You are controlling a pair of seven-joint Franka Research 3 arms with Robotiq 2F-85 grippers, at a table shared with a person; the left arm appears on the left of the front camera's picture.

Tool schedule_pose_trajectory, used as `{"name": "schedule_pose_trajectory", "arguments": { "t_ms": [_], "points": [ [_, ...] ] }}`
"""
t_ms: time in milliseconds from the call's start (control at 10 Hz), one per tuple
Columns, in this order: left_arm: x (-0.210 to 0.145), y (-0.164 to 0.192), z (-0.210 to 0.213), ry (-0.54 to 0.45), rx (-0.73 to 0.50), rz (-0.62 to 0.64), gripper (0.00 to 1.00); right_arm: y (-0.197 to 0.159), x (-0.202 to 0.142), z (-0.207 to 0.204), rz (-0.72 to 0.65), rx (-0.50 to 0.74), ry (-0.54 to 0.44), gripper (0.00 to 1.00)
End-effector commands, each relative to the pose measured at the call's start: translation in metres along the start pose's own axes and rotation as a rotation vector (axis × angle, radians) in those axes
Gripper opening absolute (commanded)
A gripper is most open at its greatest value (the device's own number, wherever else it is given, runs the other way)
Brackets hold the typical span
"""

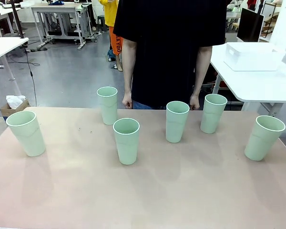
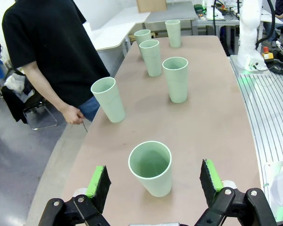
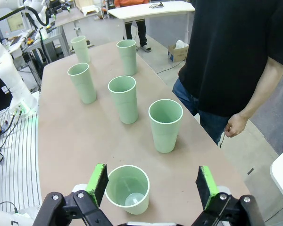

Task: Stack the cups and store them in the basket.
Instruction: Pick up two Reusable plastic cups , one in each hand.

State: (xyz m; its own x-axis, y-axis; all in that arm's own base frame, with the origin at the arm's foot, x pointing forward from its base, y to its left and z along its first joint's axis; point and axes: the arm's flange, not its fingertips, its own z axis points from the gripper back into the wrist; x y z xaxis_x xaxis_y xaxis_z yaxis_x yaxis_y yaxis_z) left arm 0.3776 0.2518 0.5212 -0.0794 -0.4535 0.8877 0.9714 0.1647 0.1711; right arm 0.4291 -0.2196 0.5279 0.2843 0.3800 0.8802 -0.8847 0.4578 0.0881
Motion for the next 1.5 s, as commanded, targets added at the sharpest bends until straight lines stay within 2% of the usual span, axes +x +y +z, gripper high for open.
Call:
{"name": "schedule_pose_trajectory", "arguments": {
  "t_ms": [0, 600, 700, 1000, 1400],
  "points": [
    [0.001, 0.0, 0.0, -0.003, 0.002, -0.004, 1.0, 0.001, 0.001, 0.001, 0.004, 0.0, -0.004, 1.0],
    [0.0, 0.0, 0.0, 0.0, 0.0, 0.0, 1.0, 0.0, 0.0, 0.0, 0.0, 0.0, 0.0, 1.0],
    [-0.007, 0.001, -0.003, 0.016, -0.022, -0.014, 1.0, -0.015, -0.009, 0.002, -0.004, 0.048, -0.015, 1.0],
    [-0.048, -0.003, -0.008, 0.015, -0.065, -0.057, 1.0, -0.045, -0.06, 0.002, -0.002, 0.204, -0.098, 1.0],
    [-0.122, -0.02, -0.033, -0.075, -0.133, -0.14, 1.0, -0.058, -0.128, -0.009, 0.073, 0.325, -0.201, 1.0]
  ]
}}
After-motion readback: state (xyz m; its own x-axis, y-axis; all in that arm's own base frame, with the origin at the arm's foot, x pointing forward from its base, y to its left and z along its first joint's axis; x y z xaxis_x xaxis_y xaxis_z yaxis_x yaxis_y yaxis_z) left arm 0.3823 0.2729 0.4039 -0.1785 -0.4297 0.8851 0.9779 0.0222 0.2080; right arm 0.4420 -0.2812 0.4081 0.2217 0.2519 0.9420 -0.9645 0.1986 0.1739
